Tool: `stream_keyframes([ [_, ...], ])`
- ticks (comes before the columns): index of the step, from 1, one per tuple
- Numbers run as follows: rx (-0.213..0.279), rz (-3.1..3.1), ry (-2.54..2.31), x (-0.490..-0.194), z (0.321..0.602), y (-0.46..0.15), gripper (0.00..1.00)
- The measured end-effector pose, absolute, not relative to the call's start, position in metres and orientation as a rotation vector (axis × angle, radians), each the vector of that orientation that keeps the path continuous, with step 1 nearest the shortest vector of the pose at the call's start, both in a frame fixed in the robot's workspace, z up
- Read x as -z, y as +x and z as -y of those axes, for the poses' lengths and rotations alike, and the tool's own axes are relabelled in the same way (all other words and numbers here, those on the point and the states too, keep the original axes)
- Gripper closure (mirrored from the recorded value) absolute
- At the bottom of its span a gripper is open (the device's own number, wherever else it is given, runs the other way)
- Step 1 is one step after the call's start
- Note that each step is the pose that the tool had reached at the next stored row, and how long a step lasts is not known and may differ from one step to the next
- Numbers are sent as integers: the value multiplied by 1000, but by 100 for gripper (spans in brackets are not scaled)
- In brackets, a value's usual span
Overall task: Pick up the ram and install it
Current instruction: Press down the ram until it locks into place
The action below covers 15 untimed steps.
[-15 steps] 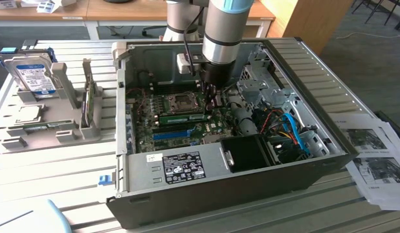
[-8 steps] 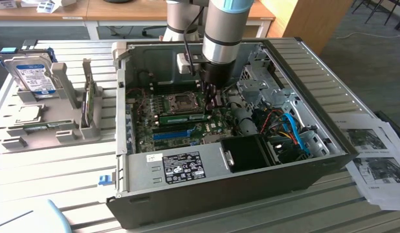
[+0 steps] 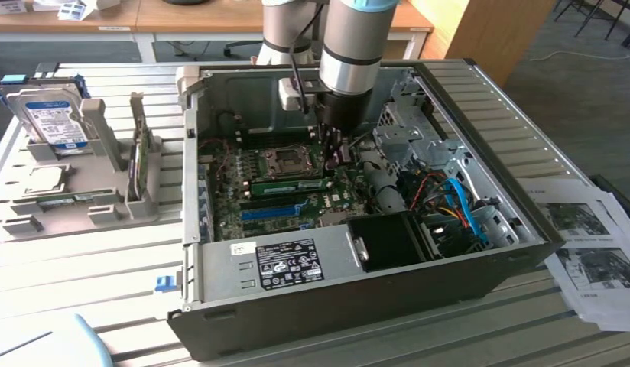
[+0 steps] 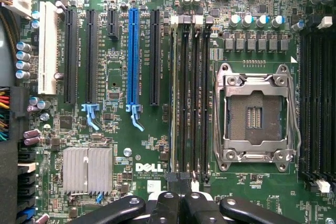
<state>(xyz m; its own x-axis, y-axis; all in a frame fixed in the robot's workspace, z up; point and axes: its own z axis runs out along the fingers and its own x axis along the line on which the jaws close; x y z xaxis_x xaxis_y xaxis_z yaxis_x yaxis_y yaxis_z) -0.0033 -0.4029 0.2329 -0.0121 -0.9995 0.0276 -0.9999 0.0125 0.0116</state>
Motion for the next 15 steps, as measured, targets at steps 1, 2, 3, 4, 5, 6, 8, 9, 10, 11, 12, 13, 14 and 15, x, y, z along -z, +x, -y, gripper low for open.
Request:
stream_keyframes([
  [1,-17,2215,2188,-233,403,-3,91],
  [2,-17,2215,2188,-233,403,-3,91],
  [3,-17,2215,2188,-233,403,-3,91],
  [4,-17,2215,2188,-233,403,-3,91],
  [5,-18,2215,2188,-233,403,-3,91],
  [6,-17,2215,2188,-233,403,-3,91],
  [8,-18,2215,2188,-233,403,-5,91],
  [9,-18,2215,2188,-233,403,-8,91],
  [10,-18,2215,2188,-232,403,-11,91],
  [11,-17,2215,2188,-232,403,-15,91],
  [12,-17,2215,2188,-232,403,-19,91],
  [13,-17,2215,2188,-232,403,-24,91],
  [14,-17,2215,2188,-232,403,-29,91],
  [15,-17,2215,2188,-232,403,-33,91],
])
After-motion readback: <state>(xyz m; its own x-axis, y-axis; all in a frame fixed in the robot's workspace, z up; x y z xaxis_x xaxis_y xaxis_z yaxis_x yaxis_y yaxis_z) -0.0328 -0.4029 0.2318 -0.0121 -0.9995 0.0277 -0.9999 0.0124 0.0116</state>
